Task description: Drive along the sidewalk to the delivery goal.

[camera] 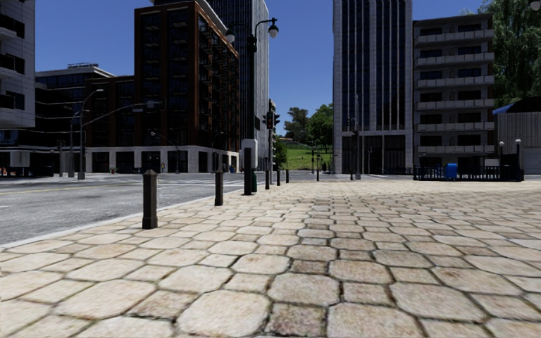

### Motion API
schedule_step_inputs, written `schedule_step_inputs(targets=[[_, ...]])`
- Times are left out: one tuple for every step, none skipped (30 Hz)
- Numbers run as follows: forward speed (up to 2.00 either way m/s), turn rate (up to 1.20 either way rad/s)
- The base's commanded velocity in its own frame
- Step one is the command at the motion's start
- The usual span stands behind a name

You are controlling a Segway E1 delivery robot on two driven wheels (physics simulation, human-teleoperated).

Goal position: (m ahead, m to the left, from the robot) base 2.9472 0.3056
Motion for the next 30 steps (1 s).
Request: schedule_step_inputs(targets=[[2.0,0.0],[2.0,0.0],[2.0,0.0],[2.0,0.0],[2.0,0.0],[2.0,0.0],[2.0,0.0],[2.0,0.0],[2.0,0.0],[2.0,0.0],[2.0,0.0],[2.0,0.0],[2.0,0.0],[2.0,0.0],[2.0,0.0],[2.0,0.0],[2.0,0.0],[2.0,0.0],[2.0,0.0],[2.0,0.0],[2.0,0.0],[2.0,0.0],[2.0,0.0],[2.0,0.0],[2.0,0.0],[2.0,0.0],[2.0,0.0],[2.0,0.0],[2.0,0.0],[2.0,0.0]])
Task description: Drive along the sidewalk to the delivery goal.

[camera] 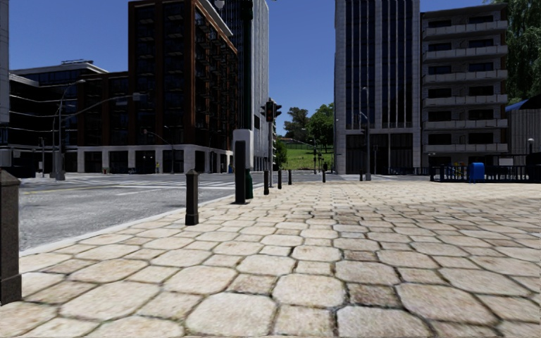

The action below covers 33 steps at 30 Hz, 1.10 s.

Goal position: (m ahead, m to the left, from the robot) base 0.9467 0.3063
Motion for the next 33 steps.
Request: schedule_step_inputs(targets=[[2.0,0.0],[2.0,0.0],[1.79,0.0],[1.41,0.0],[1.21,0.0],[1.21,0.0],[0.99,0.0],[0.85,0.0],[0.66,0.0],[0.44,0.0],[0.44,0.0],[0.26,0.0],[0.14,0.0],[0.09,0.0],[0.09,0.0],[0.05,0.0],[0.0,0.0],[0.0,0.0],[0.0,0.0],[0.0,0.0],[0.0,0.0],[0.0,0.0],[0.0,0.0],[0.0,0.0],[0.0,0.0],[0.0,0.0],[0.0,0.0],[0.0,0.0],[0.0,0.0],[0.0,0.0],[0.0,0.0],[0.0,0.0],[0.0,0.0]])
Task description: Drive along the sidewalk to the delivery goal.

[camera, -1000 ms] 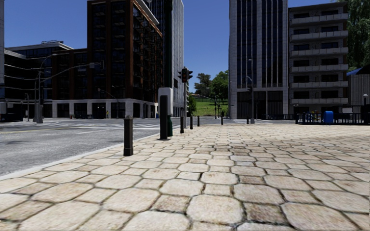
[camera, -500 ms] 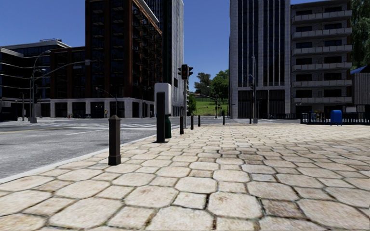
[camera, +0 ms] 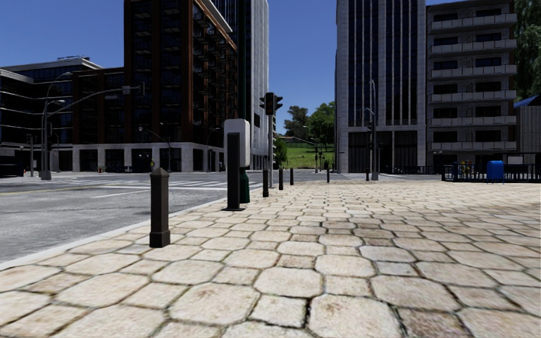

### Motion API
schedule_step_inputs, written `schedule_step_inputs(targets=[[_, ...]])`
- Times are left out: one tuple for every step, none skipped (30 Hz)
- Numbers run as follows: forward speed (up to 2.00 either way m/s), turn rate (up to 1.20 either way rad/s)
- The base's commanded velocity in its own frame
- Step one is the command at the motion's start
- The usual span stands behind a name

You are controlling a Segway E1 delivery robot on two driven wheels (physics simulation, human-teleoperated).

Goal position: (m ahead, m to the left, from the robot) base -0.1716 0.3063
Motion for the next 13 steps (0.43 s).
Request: schedule_step_inputs(targets=[[0.0,0.0],[0.0,0.0],[0.0,0.0],[0.0,0.0],[0.0,0.0],[0.0,0.0],[0.0,0.0],[0.0,0.0],[0.0,0.0],[0.0,0.0],[0.0,0.0],[0.0,0.0],[0.0,0.0]])
